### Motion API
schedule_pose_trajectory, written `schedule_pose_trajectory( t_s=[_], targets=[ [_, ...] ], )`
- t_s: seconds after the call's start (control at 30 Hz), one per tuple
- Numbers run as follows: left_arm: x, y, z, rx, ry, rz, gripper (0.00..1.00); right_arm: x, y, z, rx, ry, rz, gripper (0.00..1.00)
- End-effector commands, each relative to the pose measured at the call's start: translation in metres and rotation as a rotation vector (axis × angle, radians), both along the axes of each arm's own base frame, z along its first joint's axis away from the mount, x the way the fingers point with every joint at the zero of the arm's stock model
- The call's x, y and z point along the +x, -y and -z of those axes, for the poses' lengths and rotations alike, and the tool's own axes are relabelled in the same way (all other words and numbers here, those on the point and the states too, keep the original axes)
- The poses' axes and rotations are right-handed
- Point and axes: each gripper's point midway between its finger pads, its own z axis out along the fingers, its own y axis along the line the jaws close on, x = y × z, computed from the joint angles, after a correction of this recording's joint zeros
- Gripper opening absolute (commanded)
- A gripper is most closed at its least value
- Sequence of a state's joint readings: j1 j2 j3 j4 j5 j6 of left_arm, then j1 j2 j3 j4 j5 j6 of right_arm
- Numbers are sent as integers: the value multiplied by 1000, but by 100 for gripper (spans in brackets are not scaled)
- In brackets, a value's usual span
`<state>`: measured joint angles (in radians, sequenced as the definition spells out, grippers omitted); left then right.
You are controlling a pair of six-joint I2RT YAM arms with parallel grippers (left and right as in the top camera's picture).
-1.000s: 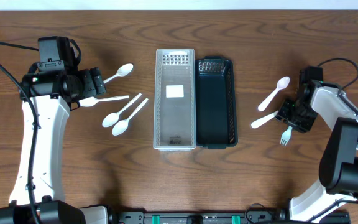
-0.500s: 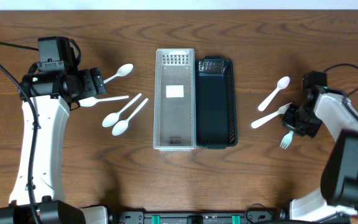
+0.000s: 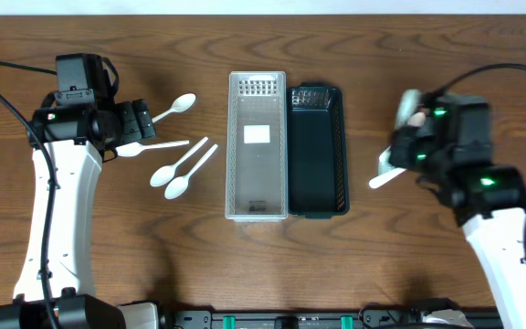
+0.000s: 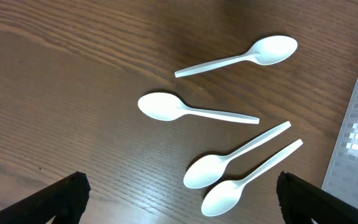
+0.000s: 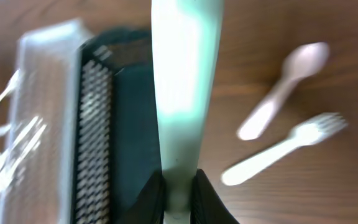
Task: Pack container
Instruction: 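Carry the fork left and release it into the black basket, then move the right gripper back and grasp the second white fork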
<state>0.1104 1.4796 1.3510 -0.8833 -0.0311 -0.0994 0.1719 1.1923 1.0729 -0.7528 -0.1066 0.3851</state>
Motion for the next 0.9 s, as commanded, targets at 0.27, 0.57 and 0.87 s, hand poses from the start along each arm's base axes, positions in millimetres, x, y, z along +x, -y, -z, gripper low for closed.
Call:
schedule_pose_trajectory(
  t_s=[0.27,0.57,0.87],
  targets=[
    [4,-4,-4,18,5,5,98,4,-93,90,-29,-212,-229,25],
    [4,-4,-4,18,5,5,98,45,-60,46,-106,-78,-107,70],
    [4,-4,-4,18,5,5,98,59,100,20,-283,-105,214,89]
  ],
)
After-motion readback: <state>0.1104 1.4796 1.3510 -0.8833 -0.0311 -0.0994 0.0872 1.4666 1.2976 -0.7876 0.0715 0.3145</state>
